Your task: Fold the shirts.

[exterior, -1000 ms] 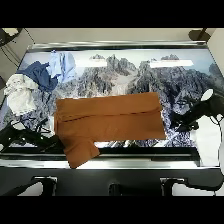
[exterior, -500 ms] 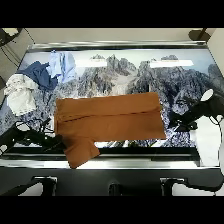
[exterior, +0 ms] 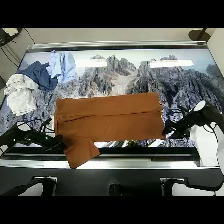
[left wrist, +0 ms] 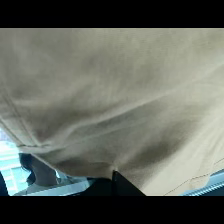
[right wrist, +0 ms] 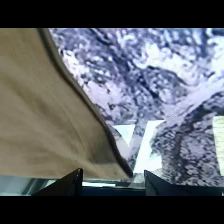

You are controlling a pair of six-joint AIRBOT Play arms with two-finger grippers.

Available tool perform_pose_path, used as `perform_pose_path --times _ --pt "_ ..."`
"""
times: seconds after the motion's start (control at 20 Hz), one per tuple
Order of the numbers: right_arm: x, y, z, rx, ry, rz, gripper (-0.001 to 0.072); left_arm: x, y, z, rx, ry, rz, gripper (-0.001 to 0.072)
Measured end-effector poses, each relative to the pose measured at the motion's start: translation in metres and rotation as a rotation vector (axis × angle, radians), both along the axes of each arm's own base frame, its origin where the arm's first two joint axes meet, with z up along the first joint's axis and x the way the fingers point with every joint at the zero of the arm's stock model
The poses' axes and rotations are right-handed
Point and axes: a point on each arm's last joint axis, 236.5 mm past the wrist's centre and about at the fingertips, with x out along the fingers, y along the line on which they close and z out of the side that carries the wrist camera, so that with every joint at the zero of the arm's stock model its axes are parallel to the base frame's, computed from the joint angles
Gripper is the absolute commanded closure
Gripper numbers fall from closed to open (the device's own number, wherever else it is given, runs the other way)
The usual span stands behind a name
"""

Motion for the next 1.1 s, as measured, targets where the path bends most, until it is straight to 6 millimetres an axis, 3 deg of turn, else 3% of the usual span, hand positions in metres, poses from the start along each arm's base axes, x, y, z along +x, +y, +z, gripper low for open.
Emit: perform_pose_path --times 0.2,0.25,0.3,0.5,0.65,0.95,1.1 --pt "0.005 0.012 -0.007 0.048 -0.012 -0.049 0.0524 0.001 0.0 0.0 0.002 -0.004 0.002 0.0677" --pt "0.009 0.013 -0.009 0.049 -0.024 -0.062 0.0643 0.001 0.0 0.0 0.002 -0.004 0.002 0.0678" --pt "0.011 0.013 -0.01 0.047 -0.029 -0.071 0.0666 0.001 0.0 0.0 0.002 -0.004 0.002 0.0677" --pt "0.016 0.014 -0.01 0.052 -0.057 -0.061 0.0671 0.006 0.002 0.003 0.007 -0.027 -0.003 0.0681" --pt "0.043 0.001 0.008 0.008 -0.175 -0.042 0.0672 0.036 0.009 0.027 0.032 -0.146 -0.012 0.0684" --pt "0.145 0.001 0.079 -0.036 -0.456 -0.04 0.0671 0.134 0.034 0.103 0.11 -0.402 0.021 0.0684" --pt "0.192 0.007 0.083 -0.084 -0.514 -0.015 0.0671 0.181 0.046 0.113 0.123 -0.434 0.048 0.0684"
